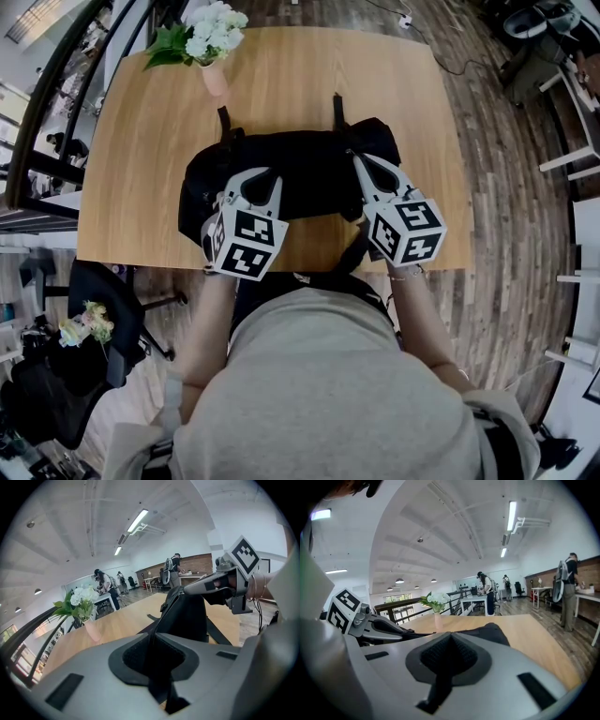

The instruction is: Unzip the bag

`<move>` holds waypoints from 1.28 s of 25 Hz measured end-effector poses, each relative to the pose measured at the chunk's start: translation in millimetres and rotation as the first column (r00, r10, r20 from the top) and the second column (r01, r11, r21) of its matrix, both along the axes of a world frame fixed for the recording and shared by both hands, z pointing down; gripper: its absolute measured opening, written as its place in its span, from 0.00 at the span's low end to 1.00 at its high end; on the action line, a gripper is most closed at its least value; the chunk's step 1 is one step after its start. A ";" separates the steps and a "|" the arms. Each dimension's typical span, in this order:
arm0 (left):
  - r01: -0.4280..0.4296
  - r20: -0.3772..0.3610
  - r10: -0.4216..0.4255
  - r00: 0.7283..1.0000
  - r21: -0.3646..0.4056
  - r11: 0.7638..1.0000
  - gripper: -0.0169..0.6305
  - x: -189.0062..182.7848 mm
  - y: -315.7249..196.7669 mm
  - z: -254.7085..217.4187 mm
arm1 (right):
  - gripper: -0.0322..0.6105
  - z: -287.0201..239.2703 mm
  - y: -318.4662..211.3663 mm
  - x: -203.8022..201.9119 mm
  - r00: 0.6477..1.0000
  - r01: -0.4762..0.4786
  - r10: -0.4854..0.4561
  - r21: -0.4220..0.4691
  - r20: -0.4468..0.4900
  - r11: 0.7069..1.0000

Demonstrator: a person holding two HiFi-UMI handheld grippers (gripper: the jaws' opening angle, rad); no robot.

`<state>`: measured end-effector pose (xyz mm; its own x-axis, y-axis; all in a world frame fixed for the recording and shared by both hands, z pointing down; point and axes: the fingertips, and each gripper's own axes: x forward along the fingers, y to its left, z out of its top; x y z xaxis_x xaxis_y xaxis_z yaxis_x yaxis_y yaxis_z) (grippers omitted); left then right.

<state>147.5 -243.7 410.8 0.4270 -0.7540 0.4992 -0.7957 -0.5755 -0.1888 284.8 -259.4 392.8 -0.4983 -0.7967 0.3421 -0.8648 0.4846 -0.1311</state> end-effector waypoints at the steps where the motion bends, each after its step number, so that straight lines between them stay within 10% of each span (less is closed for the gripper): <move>1: 0.004 -0.003 -0.004 1.000 0.000 1.000 0.11 -0.2 -0.1 -0.3 | 0.07 -1.1 -1.2 4.1 1.000 -0.011 0.011 0.004 -0.001 1.000; 23: 0.096 -0.093 -0.094 0.991 0.014 0.995 0.15 -6.2 1.0 -3.2 | 0.10 -6.1 -14.3 54.7 0.984 -0.176 0.176 0.015 0.020 0.984; 32: 0.164 -0.171 -0.155 0.973 0.042 0.986 0.26 -25.4 3.6 -20.8 | 0.21 -26.9 -11.3 32.5 0.993 -0.105 0.102 0.042 0.056 0.994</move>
<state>122.0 -240.1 390.0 0.3724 -0.8437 0.3866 -0.8993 -0.4309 -0.0741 317.3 -270.7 365.9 -0.4288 -0.8588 0.2804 -0.9031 0.3991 -0.1587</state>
